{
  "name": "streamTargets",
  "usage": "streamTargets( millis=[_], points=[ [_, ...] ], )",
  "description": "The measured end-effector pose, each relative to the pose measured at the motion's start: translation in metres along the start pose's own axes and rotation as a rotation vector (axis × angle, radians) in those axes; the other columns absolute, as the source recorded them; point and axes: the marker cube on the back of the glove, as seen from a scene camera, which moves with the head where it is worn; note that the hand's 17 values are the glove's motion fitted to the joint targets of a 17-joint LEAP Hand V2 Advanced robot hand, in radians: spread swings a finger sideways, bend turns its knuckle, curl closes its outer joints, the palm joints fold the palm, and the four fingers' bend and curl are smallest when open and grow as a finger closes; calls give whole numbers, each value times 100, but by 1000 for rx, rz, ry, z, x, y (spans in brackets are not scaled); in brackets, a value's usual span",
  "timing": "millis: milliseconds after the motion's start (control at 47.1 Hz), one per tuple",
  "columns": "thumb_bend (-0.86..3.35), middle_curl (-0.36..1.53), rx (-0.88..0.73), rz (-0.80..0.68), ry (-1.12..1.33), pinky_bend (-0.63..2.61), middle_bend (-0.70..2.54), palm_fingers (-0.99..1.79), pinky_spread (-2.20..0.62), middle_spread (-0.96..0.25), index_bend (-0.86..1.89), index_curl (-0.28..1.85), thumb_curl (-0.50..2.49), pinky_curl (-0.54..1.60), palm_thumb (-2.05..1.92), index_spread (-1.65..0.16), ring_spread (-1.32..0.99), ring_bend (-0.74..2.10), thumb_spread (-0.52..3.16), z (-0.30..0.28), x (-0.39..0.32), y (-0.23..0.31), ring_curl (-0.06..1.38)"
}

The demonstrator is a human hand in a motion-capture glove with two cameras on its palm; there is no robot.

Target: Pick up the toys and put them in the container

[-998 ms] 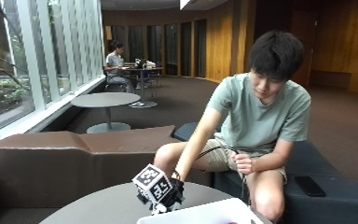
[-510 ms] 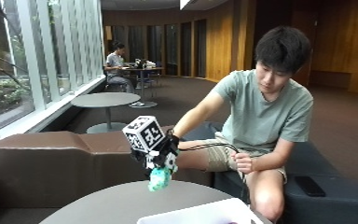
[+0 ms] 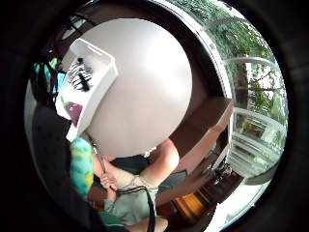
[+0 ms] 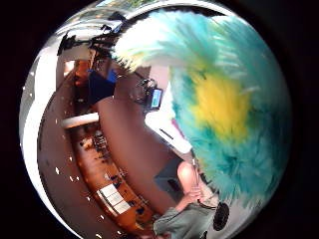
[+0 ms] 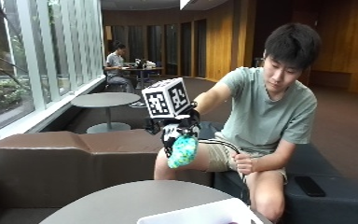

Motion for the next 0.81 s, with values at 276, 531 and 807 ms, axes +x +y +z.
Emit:
streamTargets(
  millis=[276,531,807],
  points=[
    [21,113,-6,-153,28,134,112,90,-40,-36,27,-1,104,63,72,-30,-39,154,97,22,-93,-8,76],
    [19,116,-11,-212,76,135,108,87,-40,-38,23,-1,108,64,71,-30,-39,154,97,52,-138,-16,76],
    [14,118,-3,-240,117,139,100,77,-40,-40,17,-1,108,65,66,-28,-39,151,98,75,-155,-19,75]
  ],
)
